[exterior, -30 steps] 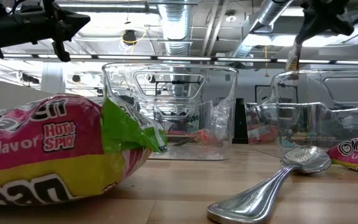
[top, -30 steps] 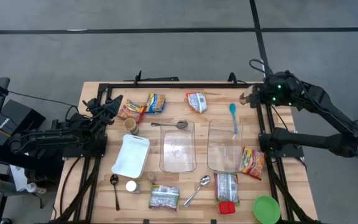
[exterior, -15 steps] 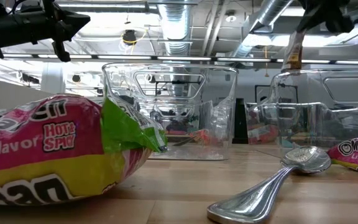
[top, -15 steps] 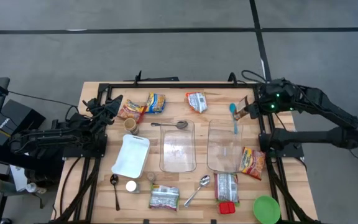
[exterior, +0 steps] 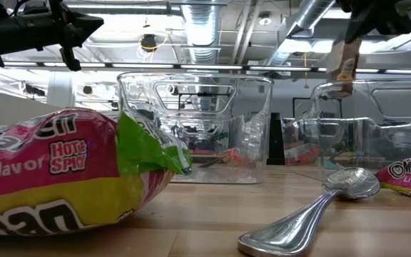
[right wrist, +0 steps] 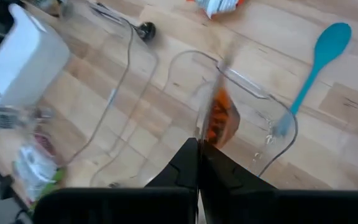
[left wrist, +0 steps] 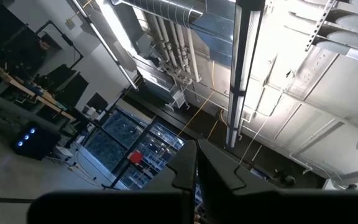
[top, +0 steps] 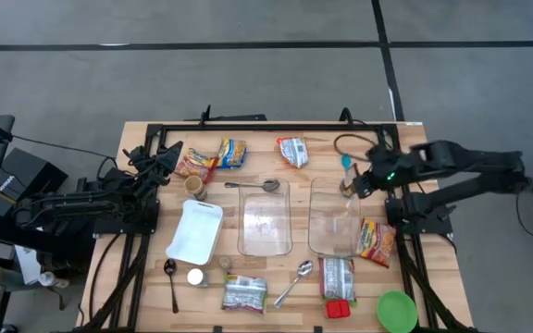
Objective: Pick & Place Food Item
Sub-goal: Put the orange seasoning pack into the right transparent bin
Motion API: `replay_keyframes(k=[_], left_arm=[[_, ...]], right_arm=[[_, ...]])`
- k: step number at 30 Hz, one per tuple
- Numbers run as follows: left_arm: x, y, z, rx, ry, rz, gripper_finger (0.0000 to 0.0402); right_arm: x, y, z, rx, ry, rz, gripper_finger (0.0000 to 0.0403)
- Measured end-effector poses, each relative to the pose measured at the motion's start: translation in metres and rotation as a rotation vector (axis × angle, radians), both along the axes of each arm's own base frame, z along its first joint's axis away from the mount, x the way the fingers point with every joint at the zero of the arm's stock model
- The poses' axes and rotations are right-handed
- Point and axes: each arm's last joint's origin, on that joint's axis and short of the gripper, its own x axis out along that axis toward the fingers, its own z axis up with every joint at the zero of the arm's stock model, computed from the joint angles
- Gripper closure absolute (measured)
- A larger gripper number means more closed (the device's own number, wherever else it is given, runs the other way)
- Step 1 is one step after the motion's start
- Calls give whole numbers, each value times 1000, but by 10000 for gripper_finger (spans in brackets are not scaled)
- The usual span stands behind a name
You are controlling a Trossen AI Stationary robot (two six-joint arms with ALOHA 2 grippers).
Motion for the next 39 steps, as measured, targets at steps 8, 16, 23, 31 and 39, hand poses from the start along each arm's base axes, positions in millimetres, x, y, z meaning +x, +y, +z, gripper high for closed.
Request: replay_keyframes(k=[8, 16, 23, 31, 39], left_arm=[[0, 0, 0, 0, -1, 0, 394], [0, 0, 0, 0, 0, 0, 394], [0, 0, 0, 0, -1, 0, 394], [0, 0, 0, 0, 0, 0, 394], [0, 0, 0, 0, 0, 0, 394]], right_arm=[[25, 17, -21, -10, 145, -54, 403], [39, 26, -51, 12, 244, -166, 403], [40, 26, -76, 26, 261, -241, 403], [39, 26, -99, 35, 254, -263, 403], [39, 24, -109, 48, 244, -295, 403]])
